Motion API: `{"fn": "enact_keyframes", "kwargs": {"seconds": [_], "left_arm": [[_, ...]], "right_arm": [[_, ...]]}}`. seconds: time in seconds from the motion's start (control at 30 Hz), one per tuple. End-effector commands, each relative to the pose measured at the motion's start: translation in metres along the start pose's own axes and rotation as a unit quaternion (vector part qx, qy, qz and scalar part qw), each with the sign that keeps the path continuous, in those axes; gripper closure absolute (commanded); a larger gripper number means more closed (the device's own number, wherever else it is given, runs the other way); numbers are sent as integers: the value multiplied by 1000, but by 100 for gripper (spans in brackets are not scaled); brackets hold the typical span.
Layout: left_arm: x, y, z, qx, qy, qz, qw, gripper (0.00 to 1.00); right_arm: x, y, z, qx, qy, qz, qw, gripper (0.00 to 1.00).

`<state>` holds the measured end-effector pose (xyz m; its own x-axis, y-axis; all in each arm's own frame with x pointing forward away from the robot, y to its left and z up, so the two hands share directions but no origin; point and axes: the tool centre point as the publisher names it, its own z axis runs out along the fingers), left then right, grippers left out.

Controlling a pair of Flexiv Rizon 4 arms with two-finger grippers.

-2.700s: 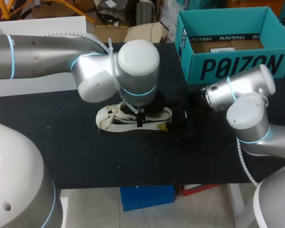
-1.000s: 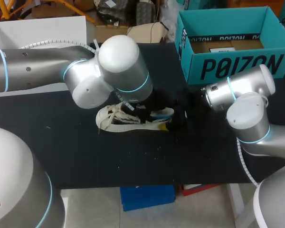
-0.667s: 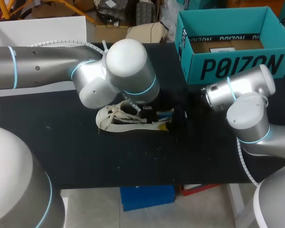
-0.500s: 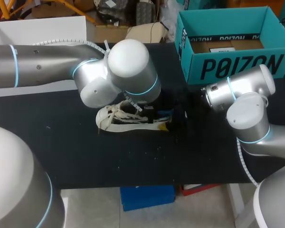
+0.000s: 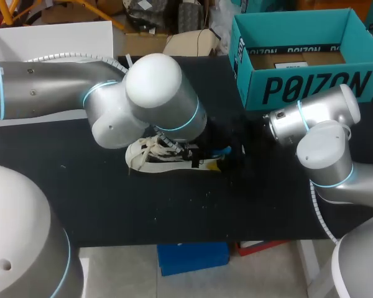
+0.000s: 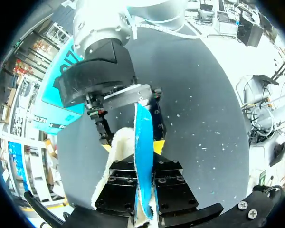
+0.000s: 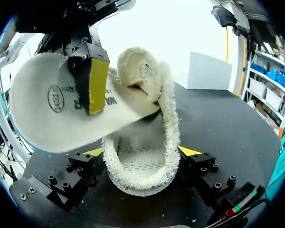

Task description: Take the shoe out of the shoebox, open the shoe tongue, remove and reinsert the insole, then place the shoe into the shoebox

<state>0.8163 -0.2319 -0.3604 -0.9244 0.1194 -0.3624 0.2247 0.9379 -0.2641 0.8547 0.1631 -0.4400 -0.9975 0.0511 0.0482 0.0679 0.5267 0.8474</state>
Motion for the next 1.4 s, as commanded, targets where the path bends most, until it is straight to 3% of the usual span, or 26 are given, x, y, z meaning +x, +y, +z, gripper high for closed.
{"fn": "enact_keyframes", "kwargs": {"seconds": [0.03, 0.37, 0.53, 0.6, 1.17, 1.27, 1.3, 1.4], "left_arm": [[3, -1, -41, 72, 6, -2, 997, 100], [-17, -84, -114, 261, 9, -8, 965, 100], [-31, -111, -166, 313, 0, -5, 950, 100], [-37, -123, -184, 293, 19, 13, 956, 100], [-37, -123, -184, 293, 19, 13, 956, 100], [-29, -112, -198, 327, 27, -114, 938, 100], [-26, -107, -207, 343, 35, -175, 922, 100], [-21, -102, -226, 354, 40, -246, 902, 100]], "right_arm": [[-1, -2, 2, 1, 0, 0, 1000, 100], [-1, -2, 2, 1, 0, 0, 1000, 100], [-1, -2, 2, 1, 0, 0, 1000, 100], [-1, -2, 2, 1, 0, 0, 1000, 100], [-1, -2, 2, 1, 0, 0, 1000, 100], [-1, -2, 2, 1, 0, 0, 1000, 100], [-1, -2, 2, 1, 0, 0, 1000, 100], [-1, -2, 2, 1, 0, 0, 1000, 100]]}}
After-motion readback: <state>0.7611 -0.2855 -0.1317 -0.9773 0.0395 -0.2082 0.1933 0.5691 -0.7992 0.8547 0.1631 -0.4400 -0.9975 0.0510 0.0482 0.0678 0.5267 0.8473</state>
